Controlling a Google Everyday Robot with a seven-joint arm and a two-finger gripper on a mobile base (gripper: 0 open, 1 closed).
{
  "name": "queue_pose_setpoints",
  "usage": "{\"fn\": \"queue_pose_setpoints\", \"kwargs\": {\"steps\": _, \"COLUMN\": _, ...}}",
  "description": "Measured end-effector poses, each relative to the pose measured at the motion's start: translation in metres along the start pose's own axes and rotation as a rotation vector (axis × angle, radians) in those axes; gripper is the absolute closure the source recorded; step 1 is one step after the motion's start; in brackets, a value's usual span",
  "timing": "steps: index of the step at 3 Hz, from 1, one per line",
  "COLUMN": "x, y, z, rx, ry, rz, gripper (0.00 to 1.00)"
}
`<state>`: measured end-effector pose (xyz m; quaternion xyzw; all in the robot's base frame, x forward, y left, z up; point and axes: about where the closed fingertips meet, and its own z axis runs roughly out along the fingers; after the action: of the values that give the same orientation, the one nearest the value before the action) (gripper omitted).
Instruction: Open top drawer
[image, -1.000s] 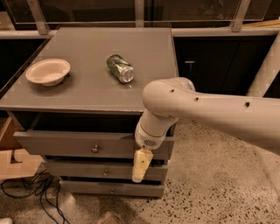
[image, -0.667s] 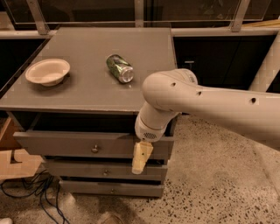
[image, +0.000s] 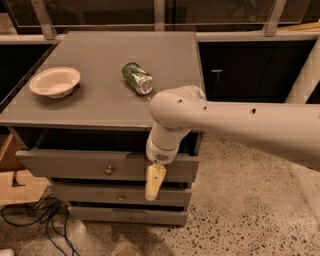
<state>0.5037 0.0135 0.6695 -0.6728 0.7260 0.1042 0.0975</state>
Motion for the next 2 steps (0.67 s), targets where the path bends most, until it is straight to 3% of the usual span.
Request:
{"fn": "queue_pose_setpoints", "kwargs": {"steps": 1, "x": 0.0009, "y": 0.0007, "z": 0.0042, "rx": -0.010, "ry": 0.002, "rz": -0.006, "gripper": 0.02}}
{"fn": "queue_pose_setpoints", "kwargs": {"steps": 2, "x": 0.0009, "y": 0.0007, "z": 0.0042, "rx": -0.010, "ry": 0.002, "rz": -0.006, "gripper": 0.25}}
